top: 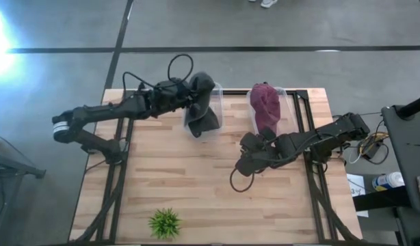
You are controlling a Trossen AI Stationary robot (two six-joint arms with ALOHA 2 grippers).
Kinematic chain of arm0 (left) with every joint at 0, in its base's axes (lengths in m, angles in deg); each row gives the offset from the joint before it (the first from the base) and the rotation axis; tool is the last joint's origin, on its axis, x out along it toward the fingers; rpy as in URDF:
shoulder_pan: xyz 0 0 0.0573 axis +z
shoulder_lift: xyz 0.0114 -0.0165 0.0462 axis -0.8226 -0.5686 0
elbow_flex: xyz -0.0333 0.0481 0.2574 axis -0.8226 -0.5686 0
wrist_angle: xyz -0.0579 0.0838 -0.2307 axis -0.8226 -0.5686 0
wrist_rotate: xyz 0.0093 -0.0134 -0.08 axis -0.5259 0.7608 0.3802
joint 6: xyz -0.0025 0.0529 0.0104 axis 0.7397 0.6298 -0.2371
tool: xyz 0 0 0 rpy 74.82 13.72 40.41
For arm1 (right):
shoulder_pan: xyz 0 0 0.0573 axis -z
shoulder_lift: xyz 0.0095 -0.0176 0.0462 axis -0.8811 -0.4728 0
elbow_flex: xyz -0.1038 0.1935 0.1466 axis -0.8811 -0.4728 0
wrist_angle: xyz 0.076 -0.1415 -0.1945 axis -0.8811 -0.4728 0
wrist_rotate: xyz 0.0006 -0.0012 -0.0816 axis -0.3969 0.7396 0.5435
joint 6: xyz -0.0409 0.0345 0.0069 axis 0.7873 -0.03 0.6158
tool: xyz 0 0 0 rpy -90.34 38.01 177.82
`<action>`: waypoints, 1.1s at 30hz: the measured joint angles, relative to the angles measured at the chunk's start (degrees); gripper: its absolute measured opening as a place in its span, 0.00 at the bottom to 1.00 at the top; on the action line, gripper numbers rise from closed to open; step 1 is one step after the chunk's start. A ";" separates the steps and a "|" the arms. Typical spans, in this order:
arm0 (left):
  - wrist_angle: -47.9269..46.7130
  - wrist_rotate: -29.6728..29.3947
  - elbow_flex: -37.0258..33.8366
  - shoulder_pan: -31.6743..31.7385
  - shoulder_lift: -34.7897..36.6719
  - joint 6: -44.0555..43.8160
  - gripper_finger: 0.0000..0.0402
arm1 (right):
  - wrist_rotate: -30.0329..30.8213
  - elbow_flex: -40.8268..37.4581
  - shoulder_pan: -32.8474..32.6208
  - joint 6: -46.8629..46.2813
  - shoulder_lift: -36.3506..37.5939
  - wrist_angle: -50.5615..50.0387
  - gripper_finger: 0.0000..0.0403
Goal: Pick & Place hat
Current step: Put the black cap into the left transparent bin
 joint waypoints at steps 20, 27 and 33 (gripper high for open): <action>2.04 1.25 -6.29 2.49 -8.07 -5.49 0.01 | 0.00 0.00 0.02 -0.69 0.00 0.30 0.46; 0.10 1.80 -6.23 2.54 -10.37 -6.98 0.01 | -0.04 0.00 -0.02 -1.09 0.00 0.30 0.46; -3.65 2.02 -5.74 2.29 -8.01 -10.96 0.06 | -0.07 0.00 -0.10 -0.87 0.00 0.25 0.46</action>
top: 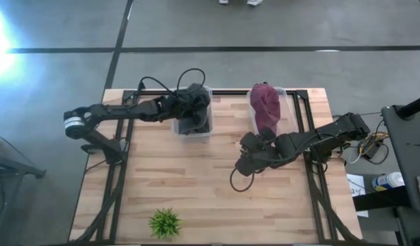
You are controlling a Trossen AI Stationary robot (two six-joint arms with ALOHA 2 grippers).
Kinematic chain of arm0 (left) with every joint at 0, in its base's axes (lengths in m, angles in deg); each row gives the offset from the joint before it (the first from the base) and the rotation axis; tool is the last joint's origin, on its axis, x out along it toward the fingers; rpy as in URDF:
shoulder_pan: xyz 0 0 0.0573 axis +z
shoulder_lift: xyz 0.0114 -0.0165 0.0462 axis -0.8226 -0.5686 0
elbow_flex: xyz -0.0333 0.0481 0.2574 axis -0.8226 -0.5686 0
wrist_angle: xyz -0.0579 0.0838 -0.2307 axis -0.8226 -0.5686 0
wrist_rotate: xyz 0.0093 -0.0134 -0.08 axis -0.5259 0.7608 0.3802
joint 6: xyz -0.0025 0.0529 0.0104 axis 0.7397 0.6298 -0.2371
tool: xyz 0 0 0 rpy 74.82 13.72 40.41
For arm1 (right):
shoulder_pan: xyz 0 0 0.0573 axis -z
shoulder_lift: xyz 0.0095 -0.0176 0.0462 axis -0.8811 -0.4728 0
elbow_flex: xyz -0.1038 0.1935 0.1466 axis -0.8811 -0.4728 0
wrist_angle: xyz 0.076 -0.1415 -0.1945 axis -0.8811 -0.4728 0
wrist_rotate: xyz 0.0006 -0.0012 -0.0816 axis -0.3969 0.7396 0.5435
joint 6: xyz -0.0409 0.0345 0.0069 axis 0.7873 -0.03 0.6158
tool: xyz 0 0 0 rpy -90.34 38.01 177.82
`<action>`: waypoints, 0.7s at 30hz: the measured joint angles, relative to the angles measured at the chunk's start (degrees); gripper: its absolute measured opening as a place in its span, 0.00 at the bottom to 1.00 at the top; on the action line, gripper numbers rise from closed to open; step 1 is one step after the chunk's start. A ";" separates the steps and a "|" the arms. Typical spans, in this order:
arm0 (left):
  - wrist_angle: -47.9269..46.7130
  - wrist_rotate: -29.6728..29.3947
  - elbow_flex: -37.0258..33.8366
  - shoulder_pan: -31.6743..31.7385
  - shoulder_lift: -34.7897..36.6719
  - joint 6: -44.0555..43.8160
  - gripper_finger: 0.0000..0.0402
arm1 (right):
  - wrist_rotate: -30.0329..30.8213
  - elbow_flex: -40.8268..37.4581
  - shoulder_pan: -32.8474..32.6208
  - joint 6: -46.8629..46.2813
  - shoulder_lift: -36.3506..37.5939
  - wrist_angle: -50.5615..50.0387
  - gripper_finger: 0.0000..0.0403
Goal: Pick & Place hat
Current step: Put the black cap into the left transparent bin, then return to Home Position
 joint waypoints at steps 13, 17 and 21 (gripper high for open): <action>-4.55 9.07 0.02 -2.68 17.17 -9.91 0.32 | -0.05 0.00 -0.01 1.01 0.53 0.39 0.46; -3.96 14.03 0.04 -5.63 23.58 -10.02 0.32 | -1.42 0.00 -0.11 1.04 3.55 3.61 0.46; -3.81 23.07 -0.37 -8.24 29.28 -9.12 0.32 | -2.14 0.00 -0.34 3.32 9.50 5.61 0.46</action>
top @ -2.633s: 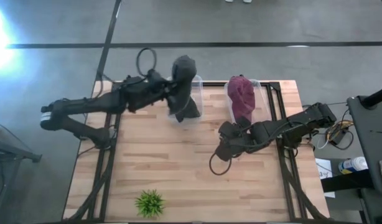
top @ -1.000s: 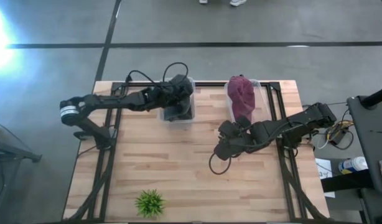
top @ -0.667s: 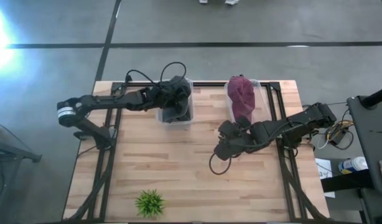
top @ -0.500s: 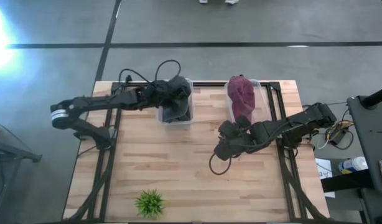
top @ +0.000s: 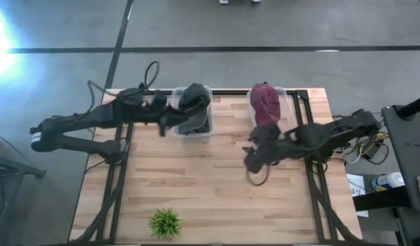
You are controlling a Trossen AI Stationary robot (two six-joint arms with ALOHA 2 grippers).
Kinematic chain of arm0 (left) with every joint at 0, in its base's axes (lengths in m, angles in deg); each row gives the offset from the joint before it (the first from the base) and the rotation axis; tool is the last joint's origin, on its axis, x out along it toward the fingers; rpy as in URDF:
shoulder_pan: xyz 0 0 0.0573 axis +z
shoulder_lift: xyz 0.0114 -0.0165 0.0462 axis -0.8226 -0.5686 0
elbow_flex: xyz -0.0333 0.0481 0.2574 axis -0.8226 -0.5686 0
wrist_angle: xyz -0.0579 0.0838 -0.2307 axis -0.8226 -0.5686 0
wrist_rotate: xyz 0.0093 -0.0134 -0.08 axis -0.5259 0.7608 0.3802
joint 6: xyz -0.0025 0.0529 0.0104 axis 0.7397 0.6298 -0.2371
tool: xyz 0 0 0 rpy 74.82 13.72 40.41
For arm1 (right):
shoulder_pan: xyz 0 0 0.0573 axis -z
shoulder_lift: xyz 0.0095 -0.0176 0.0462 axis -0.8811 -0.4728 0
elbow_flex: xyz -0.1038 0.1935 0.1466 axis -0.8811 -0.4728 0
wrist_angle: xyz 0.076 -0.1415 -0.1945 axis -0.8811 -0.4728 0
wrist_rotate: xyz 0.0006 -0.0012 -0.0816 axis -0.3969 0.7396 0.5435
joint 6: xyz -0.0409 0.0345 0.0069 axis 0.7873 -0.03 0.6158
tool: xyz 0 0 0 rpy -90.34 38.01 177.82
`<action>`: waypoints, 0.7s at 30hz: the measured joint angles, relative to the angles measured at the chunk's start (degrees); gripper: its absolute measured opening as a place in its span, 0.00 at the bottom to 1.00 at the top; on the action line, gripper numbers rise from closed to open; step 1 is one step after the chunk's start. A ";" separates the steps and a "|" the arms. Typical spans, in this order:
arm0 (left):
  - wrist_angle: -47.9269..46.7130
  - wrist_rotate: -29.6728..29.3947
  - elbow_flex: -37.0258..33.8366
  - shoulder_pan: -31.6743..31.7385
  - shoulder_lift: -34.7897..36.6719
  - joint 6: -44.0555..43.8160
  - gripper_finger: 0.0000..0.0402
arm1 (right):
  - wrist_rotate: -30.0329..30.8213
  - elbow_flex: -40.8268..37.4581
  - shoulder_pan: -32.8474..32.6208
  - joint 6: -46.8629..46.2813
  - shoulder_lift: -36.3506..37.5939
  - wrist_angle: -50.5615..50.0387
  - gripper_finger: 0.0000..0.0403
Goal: Pick & Place hat
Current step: Return to Home Position
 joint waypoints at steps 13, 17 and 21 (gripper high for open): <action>-9.73 7.72 -7.45 -2.79 13.79 -11.21 0.32 | 4.45 -15.49 -0.29 -6.75 23.45 -4.61 0.46; -1.07 11.24 -12.78 -7.53 18.93 -6.68 0.32 | 0.30 -20.45 -1.81 -6.07 29.43 4.00 0.46; 9.79 9.53 -19.87 -10.35 23.20 -6.51 0.32 | -1.38 -29.81 -2.03 4.70 34.68 24.89 0.46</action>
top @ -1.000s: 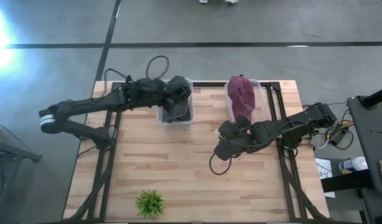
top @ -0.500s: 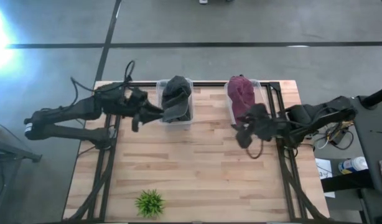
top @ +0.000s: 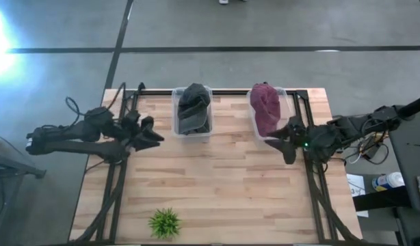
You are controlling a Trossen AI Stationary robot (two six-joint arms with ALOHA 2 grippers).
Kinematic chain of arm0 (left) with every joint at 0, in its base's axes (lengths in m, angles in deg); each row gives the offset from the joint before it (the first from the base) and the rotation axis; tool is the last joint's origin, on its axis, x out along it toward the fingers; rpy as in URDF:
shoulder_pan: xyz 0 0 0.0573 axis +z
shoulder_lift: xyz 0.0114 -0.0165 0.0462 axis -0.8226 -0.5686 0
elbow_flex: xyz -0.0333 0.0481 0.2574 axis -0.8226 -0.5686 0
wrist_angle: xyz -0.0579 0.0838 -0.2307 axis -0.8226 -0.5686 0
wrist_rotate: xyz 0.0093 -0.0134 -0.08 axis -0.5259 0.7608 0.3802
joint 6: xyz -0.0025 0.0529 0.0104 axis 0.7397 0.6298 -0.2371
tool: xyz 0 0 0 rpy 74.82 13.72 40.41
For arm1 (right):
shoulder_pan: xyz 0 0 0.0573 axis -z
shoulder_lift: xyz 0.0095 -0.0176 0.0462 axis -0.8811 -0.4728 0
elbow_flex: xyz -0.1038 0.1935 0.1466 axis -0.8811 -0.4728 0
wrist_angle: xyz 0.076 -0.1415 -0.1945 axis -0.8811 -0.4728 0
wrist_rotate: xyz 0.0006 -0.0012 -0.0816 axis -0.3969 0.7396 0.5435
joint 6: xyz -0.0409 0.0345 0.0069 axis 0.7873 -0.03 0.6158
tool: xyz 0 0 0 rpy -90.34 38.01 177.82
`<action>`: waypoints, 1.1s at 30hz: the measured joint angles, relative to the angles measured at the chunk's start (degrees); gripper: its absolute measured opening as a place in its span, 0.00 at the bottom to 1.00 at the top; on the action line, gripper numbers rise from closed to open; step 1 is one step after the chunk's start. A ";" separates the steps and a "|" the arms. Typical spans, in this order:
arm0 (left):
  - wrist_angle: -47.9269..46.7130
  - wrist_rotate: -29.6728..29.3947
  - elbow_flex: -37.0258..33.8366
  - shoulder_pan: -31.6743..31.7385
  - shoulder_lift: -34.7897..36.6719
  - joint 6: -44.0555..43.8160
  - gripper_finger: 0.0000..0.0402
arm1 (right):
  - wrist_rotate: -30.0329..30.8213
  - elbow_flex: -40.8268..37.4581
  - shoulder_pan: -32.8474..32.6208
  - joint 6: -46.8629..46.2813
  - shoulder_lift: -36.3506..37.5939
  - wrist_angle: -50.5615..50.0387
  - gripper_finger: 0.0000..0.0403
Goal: Pick & Place hat
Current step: Return to Home Position
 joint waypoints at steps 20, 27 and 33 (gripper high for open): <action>28.50 -9.26 -27.79 -5.08 6.43 5.53 0.32 | -8.68 -26.34 2.71 8.30 9.22 33.45 0.46; 35.15 -8.61 -34.31 -3.63 11.95 4.85 0.32 | -8.61 -27.89 6.05 11.20 11.91 33.43 0.46; 29.02 -8.91 -34.96 -3.03 15.79 6.41 0.32 | -8.59 -27.96 8.61 15.66 14.55 33.57 0.46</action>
